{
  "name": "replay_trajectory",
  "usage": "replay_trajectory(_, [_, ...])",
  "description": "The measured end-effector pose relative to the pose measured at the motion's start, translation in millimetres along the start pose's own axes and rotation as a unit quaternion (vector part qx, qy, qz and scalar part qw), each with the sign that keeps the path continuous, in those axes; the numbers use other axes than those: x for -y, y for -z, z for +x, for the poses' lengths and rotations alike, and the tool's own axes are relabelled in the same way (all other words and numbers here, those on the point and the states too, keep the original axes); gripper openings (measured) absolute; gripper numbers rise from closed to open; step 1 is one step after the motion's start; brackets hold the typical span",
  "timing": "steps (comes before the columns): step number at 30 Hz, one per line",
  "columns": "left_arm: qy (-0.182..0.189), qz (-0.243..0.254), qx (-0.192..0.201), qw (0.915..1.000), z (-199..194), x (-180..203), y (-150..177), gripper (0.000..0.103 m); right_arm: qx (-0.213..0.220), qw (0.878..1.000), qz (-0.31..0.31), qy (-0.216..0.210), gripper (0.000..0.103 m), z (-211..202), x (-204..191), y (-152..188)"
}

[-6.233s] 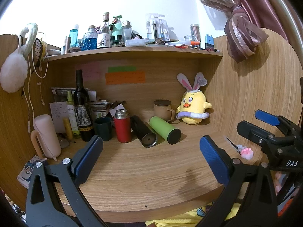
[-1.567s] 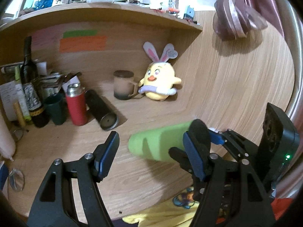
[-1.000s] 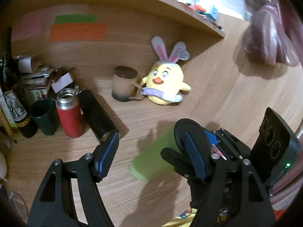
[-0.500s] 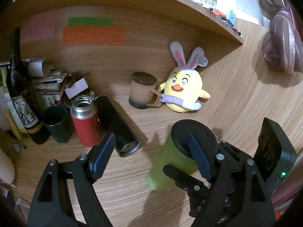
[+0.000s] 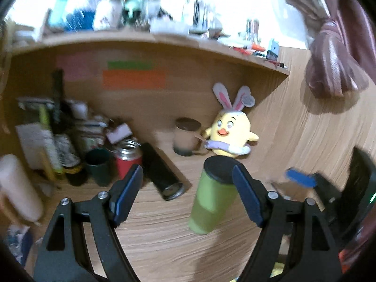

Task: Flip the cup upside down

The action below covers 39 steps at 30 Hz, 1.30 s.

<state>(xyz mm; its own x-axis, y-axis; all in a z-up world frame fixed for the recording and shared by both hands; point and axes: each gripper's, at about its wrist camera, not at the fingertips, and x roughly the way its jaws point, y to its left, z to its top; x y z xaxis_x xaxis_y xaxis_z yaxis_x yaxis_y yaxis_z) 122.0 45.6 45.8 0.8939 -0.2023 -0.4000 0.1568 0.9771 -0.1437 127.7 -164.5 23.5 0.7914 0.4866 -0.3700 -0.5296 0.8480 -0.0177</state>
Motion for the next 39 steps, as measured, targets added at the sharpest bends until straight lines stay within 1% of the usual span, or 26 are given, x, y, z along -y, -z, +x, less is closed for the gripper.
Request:
replay_trajectory(1, [-0.018,0.012,0.015,0.9996,-13,6,7,0.082,0.010,1.000,0.002,0.005,0.103,-11,2,0])
replay_trajectory(3, [-0.039,0.021,0.033,0.9985,-28,13,16,0.093,0.020,1.000,0.006,0.010,0.103,-25,3,0])
replay_trajectory(4, [-0.049,0.023,0.042,0.9976,-37,17,22,0.094,0.025,1.000,0.008,0.013,0.103,-33,4,0])
replay_trajectory(8, [-0.072,0.028,0.057,0.9953,-60,31,45,0.102,0.038,0.999,0.016,0.024,0.103,-60,5,2])
replay_trajectory(12, [-0.068,0.023,0.057,0.9958,-73,42,64,0.102,0.047,0.998,0.029,0.025,0.103,-80,2,6])
replay_trajectory(17, [-0.077,0.033,0.061,0.9946,-81,56,83,0.103,0.049,0.998,0.036,0.031,0.103,-94,-6,15])
replay_trajectory(19, [-0.073,0.033,0.060,0.9950,-82,59,88,0.103,0.049,0.997,0.035,0.037,0.103,-98,-10,20])
replay_trajectory(27, [-0.065,0.029,0.061,0.9956,-85,60,93,0.103,0.048,0.997,0.029,0.055,0.103,-101,-14,26])
replay_trajectory(39, [-0.064,0.041,0.066,0.9949,-88,68,95,0.103,0.050,0.997,0.031,0.056,0.103,-102,-11,26])
